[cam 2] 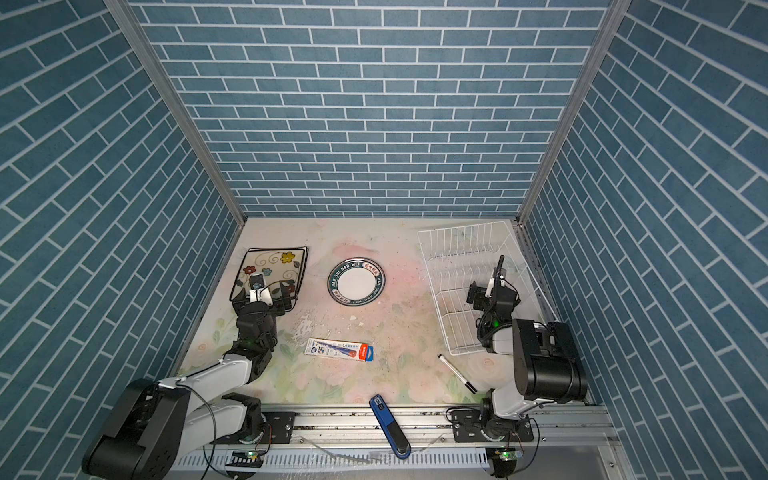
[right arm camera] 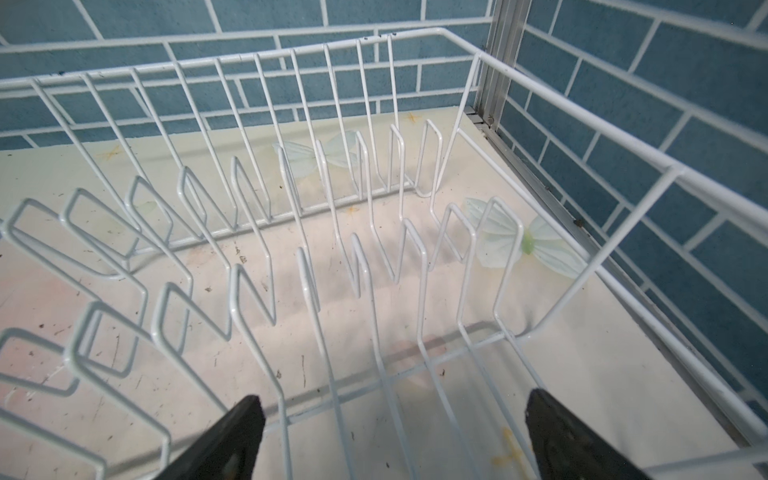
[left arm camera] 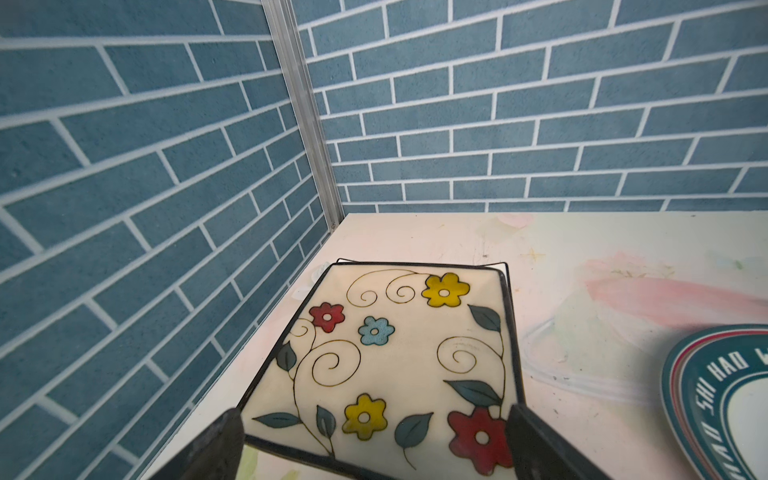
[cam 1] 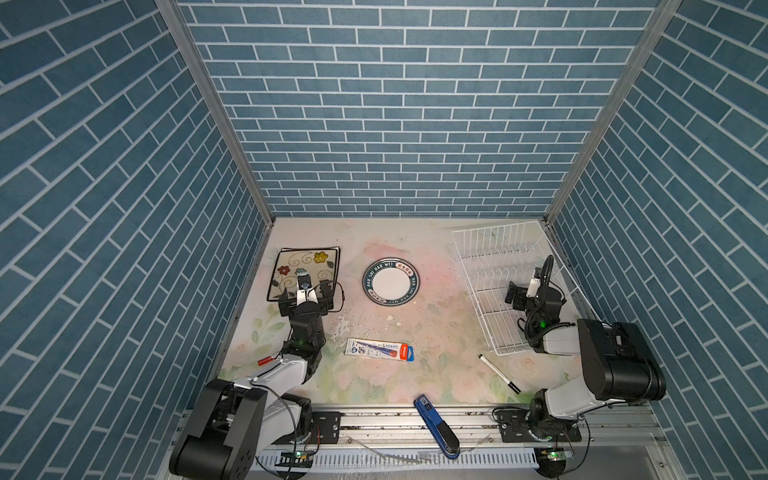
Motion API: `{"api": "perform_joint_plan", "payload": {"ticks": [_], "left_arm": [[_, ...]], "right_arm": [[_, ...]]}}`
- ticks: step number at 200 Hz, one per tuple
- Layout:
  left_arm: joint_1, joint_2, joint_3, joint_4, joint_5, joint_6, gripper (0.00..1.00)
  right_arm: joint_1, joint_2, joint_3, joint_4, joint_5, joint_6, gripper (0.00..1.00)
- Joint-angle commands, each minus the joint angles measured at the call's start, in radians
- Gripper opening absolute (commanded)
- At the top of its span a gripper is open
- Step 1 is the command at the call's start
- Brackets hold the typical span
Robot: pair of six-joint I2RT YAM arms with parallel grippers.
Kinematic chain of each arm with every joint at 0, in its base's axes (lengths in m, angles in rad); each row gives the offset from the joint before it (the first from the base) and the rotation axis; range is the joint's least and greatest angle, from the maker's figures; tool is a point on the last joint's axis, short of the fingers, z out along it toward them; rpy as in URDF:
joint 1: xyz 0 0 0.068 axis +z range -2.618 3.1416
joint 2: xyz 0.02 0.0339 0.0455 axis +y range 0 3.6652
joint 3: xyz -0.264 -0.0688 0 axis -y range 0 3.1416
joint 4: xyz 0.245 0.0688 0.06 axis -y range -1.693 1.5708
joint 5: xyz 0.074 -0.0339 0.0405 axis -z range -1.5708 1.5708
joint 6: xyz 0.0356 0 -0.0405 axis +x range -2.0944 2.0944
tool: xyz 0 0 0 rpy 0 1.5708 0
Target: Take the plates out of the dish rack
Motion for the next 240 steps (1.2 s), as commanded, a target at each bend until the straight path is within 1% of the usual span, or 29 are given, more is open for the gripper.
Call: {"api": "perform_joint_plan", "payload": {"ticks": [1, 28, 46, 61, 70, 85, 97, 107, 133, 147, 154, 161, 172, 188, 207, 225, 234, 240], "left_arm": [[0.01, 0.034, 0.024, 0.056, -0.018, 0.037, 1.0], [0.027, 0.121, 0.048, 0.08, -0.018, 0.039, 1.0], [0.038, 0.214, 0.032, 0.216, -0.024, 0.042, 1.0], [0.047, 0.285, 0.025, 0.274, -0.018, 0.025, 1.0], [0.048, 0.323, 0.016, 0.35, -0.003, 0.052, 0.99], [0.052, 0.297, 0.026, 0.277, 0.025, 0.036, 1.0], [0.055, 0.309, 0.054, 0.249, 0.03, 0.043, 1.0], [0.055, 0.312, 0.073, 0.206, 0.062, 0.049, 1.0], [0.058, 0.323, 0.054, 0.252, 0.083, 0.051, 1.0], [0.062, 0.355, 0.025, 0.323, 0.133, 0.062, 1.0], [0.064, 0.404, 0.008, 0.422, 0.17, 0.088, 1.0], [0.051, 0.437, -0.017, 0.513, 0.167, 0.109, 1.0], [0.05, 0.434, -0.048, 0.546, 0.189, 0.101, 1.0], [0.049, 0.438, -0.02, 0.512, 0.147, 0.101, 1.0], [0.052, 0.397, 0.052, 0.322, 0.111, 0.076, 1.0], [0.096, 0.373, 0.137, 0.118, 0.142, 0.017, 1.0], [0.142, 0.363, 0.161, 0.057, 0.2, -0.018, 1.0], [0.161, 0.359, 0.163, 0.047, 0.226, -0.032, 1.0]], "right_arm": [[-0.004, 0.006, 0.041, -0.027, 0.001, -0.031, 0.99], [-0.003, 0.008, 0.04, -0.025, 0.003, -0.032, 0.99], [-0.004, 0.007, 0.04, -0.025, 0.003, -0.033, 0.99], [-0.003, 0.008, 0.039, -0.025, 0.002, -0.033, 0.99], [-0.003, 0.006, 0.04, -0.025, 0.003, -0.032, 0.99], [-0.003, 0.007, 0.04, -0.025, 0.004, -0.033, 0.99], [-0.005, 0.007, 0.041, -0.025, 0.004, -0.033, 0.99], [-0.004, 0.008, 0.041, -0.025, 0.003, -0.033, 0.99], [-0.004, 0.008, 0.042, -0.025, 0.004, -0.033, 0.99], [-0.005, 0.008, 0.04, -0.024, 0.003, -0.033, 0.99], [-0.004, 0.007, 0.041, -0.026, 0.003, -0.033, 0.99], [-0.004, 0.008, 0.041, -0.025, 0.002, -0.033, 0.99], [-0.004, 0.008, 0.041, -0.025, 0.003, -0.033, 0.99], [-0.003, 0.008, 0.041, -0.026, 0.002, -0.032, 0.99], [-0.003, 0.007, 0.041, -0.025, 0.004, -0.033, 0.99], [-0.004, 0.008, 0.041, -0.025, 0.003, -0.033, 0.99], [-0.003, 0.008, 0.041, -0.025, 0.003, -0.033, 0.99], [-0.003, 0.007, 0.041, -0.025, 0.003, -0.033, 0.99]]}}
